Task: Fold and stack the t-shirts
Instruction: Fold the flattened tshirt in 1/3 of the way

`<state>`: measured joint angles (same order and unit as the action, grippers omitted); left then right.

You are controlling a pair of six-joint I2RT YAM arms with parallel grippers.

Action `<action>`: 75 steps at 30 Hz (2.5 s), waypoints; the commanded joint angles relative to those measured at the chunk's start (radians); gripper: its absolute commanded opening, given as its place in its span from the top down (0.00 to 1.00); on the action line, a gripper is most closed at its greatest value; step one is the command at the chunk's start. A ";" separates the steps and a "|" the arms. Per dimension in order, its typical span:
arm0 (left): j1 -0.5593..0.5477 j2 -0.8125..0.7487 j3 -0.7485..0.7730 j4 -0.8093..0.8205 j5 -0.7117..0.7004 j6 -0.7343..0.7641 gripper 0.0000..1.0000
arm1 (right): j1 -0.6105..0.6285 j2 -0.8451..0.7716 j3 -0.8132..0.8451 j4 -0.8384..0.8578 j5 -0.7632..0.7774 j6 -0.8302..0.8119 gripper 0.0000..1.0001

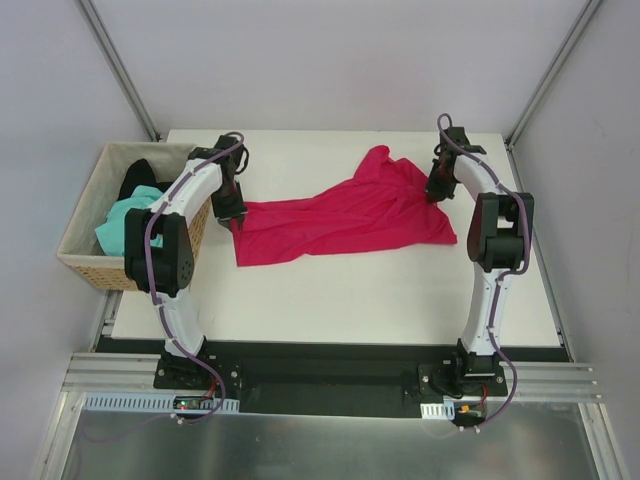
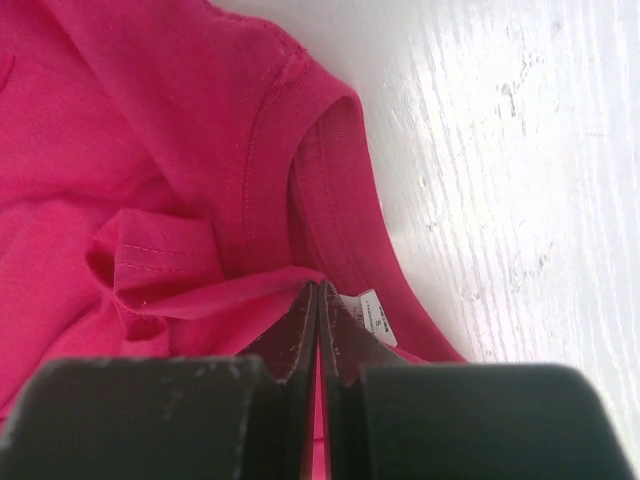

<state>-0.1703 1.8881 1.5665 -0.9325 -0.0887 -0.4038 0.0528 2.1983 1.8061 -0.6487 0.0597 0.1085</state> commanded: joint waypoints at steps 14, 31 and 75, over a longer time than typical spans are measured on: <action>-0.005 -0.070 -0.034 -0.012 0.001 -0.006 0.80 | -0.011 -0.055 0.067 -0.040 -0.032 -0.032 0.55; -0.032 -0.089 -0.149 0.069 0.044 -0.003 0.81 | -0.014 -0.453 -0.416 0.083 0.080 0.053 0.67; -0.047 0.005 -0.258 0.175 0.037 -0.027 0.80 | -0.050 -0.517 -0.531 0.104 0.057 0.106 0.70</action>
<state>-0.2108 1.9232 1.3247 -0.7448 -0.0292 -0.4118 0.0093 1.7283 1.2461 -0.5415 0.1154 0.2012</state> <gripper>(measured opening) 0.197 0.300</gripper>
